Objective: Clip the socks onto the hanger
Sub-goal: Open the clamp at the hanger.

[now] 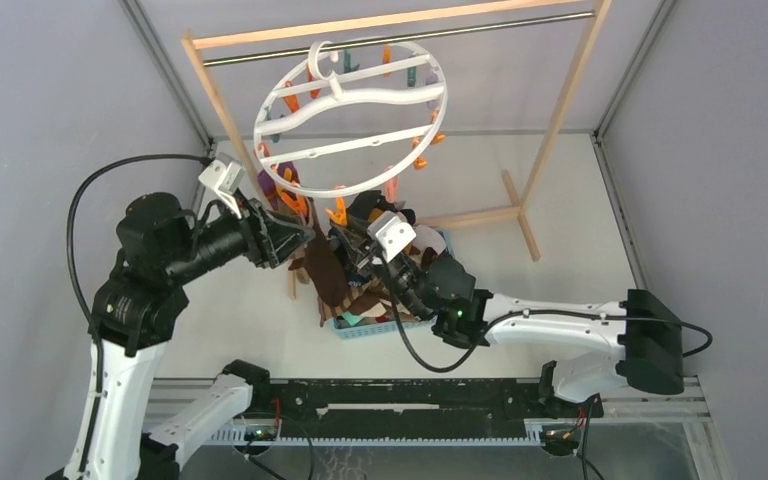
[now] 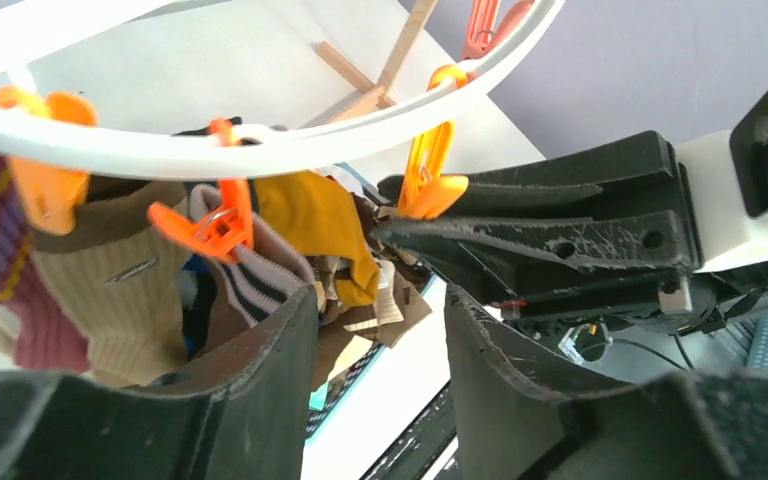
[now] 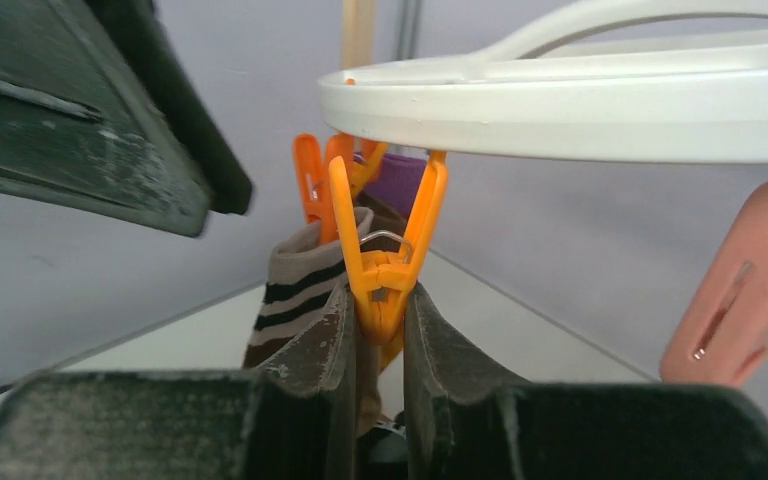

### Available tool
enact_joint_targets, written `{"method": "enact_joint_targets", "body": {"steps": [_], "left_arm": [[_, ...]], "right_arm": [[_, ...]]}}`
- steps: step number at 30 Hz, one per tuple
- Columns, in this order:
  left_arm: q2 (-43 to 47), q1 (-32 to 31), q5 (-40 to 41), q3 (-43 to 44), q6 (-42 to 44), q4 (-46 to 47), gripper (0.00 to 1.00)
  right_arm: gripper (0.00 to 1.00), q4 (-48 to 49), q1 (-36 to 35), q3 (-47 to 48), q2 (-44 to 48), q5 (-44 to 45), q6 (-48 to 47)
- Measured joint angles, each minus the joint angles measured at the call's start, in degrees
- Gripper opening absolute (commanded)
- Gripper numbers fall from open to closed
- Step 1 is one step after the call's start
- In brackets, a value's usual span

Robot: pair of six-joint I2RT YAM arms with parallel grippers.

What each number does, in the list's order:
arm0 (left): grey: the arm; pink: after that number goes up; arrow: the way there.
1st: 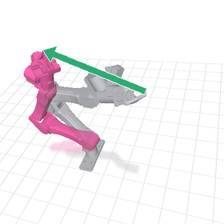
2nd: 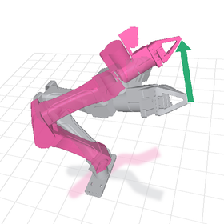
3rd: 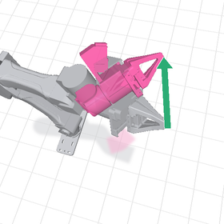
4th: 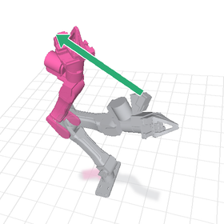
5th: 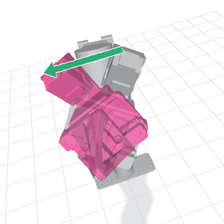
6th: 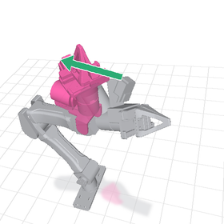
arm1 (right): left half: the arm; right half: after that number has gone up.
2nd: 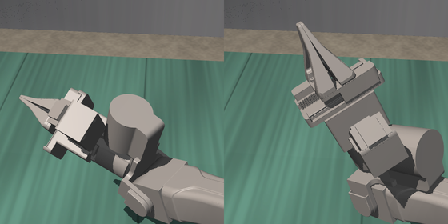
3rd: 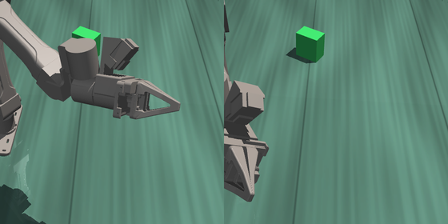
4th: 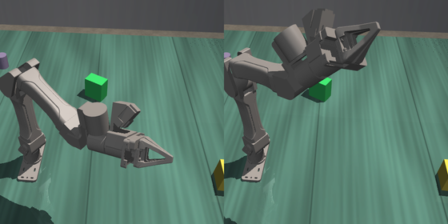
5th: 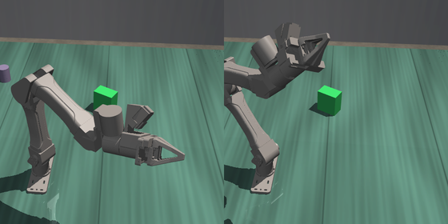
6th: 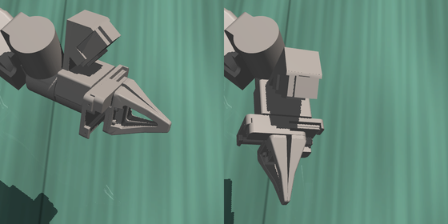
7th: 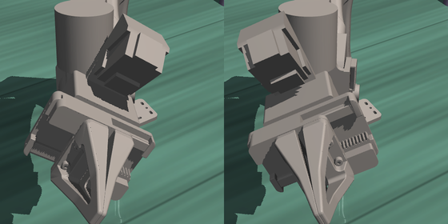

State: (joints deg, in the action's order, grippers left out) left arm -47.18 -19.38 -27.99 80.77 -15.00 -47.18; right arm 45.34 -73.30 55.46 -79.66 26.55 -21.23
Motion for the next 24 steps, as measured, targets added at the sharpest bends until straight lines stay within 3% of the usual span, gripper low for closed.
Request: {"method": "enact_joint_targets", "body": {"steps": [5,11,19,24], "left_arm": [[-3.2,0.0,-4.8,1.6,-0.7,1.0,0.67],[-5.0,0.0,-10.6,1.9,-1.1,3.2,0.70],[-4.3,0.0,-13.5,1.7,-3.3,6.5,0.82],[-4.0,0.0,-13.8,1.0,-5.0,8.2,0.84]], "right_arm": [[0.01,-8.8,1.3,1.9,3.5,-8.8,8.0],[0.01,-14.8,5.2,2.1,7.0,-20.4,19.1],[0.01,-15.3,9.3,2.1,7.5,-31.7,31.2],[0.00,-13.1,10.7,2.1,7.4,-35.6,37.6]]}}
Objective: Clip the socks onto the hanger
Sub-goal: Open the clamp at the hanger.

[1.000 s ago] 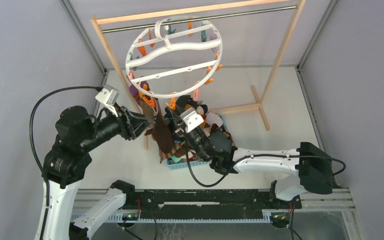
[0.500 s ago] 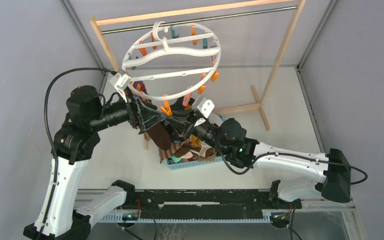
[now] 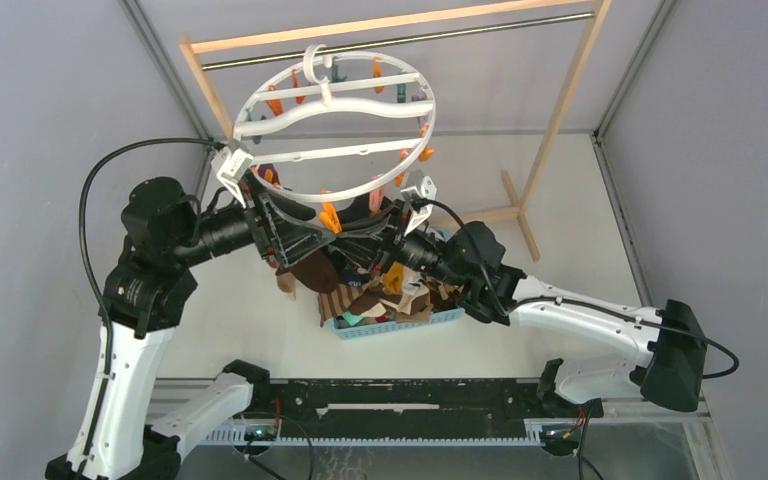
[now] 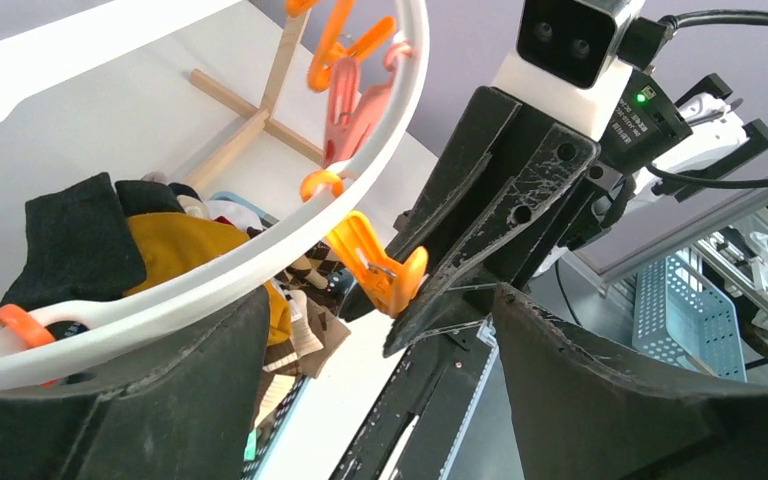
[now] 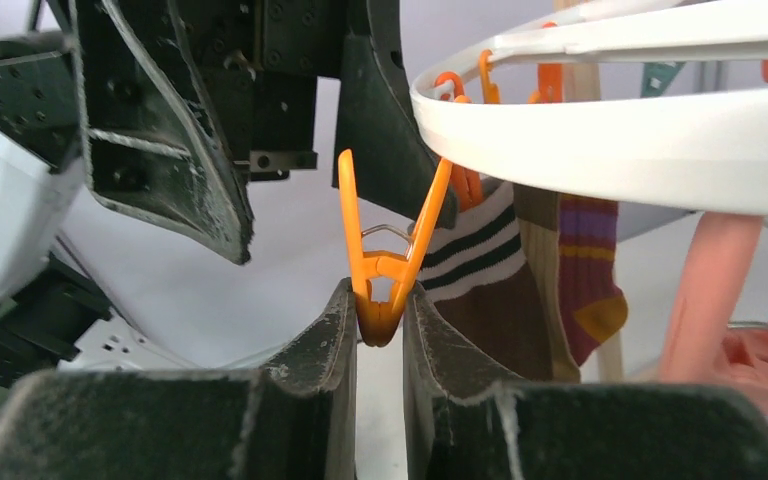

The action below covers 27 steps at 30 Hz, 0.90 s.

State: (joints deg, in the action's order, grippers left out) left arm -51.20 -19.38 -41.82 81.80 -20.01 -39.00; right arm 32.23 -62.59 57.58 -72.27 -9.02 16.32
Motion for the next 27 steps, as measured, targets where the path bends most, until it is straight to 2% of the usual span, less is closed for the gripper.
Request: {"method": "enact_joint_targets", "body": {"steps": [8,16,21,27], "left_arm": [[0.1,0.0,1.0,-3.1,-2.6,2.8,0.85],[-3.6,0.0,-3.5,-3.1,-7.6,9.3,0.86],[-4.8,0.0,-5.9,-3.3,-10.8,13.1,0.81],[-4.4,0.0,-7.3,-3.9,-13.7,16.7,0.67]], "right_arm": [[0.00,3.3,0.9,0.0,-0.3,-3.0,6.2],[0.00,5.5,1.5,-0.1,-0.8,-4.0,9.7],[0.00,6.7,1.7,-0.1,-1.1,-4.3,11.0],[0.00,8.7,2.2,-0.1,-1.6,-5.2,13.1]]}}
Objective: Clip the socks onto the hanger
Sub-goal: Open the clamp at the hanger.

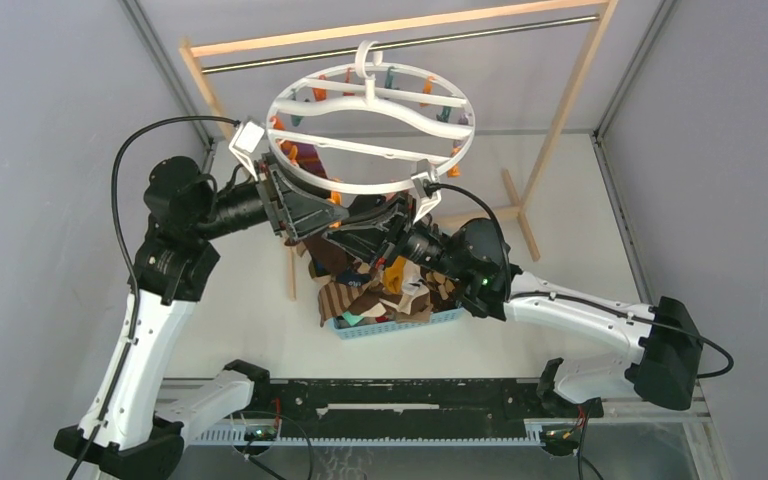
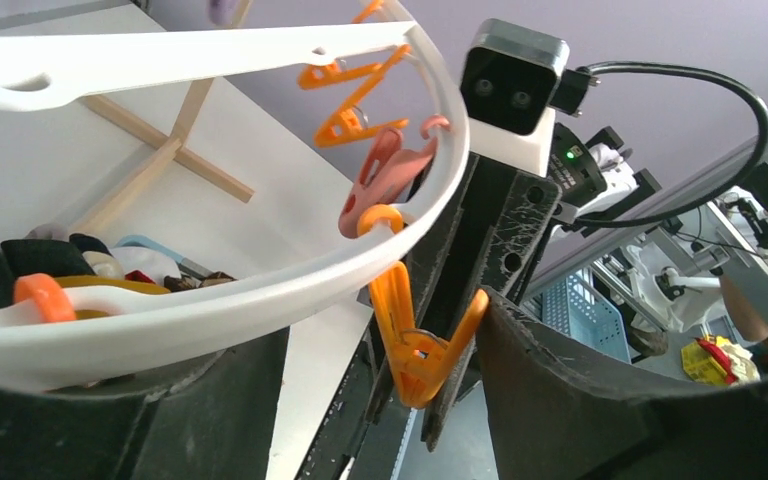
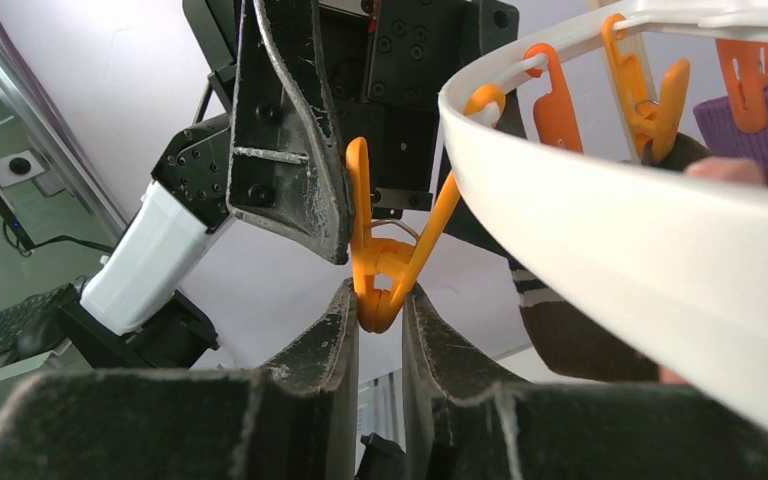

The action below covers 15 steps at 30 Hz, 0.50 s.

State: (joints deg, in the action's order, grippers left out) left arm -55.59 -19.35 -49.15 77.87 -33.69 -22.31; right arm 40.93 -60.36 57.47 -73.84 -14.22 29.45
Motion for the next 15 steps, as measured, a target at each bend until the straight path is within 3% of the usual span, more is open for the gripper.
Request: {"method": "enact_joint_targets", "body": {"steps": [9,15], "left_arm": [[0.8,0.0,-1.7,-0.5,-1.1,1.7,0.48],[1.7,0.0,-2.1,-1.5,-1.3,2.4,0.23]], "right_arm": [[0.01,2.2,0.3,0.0,-1.4,-1.5,3.2],[0.08,1.8,0.4,0.0,-1.6,-2.6,4.3]]}}
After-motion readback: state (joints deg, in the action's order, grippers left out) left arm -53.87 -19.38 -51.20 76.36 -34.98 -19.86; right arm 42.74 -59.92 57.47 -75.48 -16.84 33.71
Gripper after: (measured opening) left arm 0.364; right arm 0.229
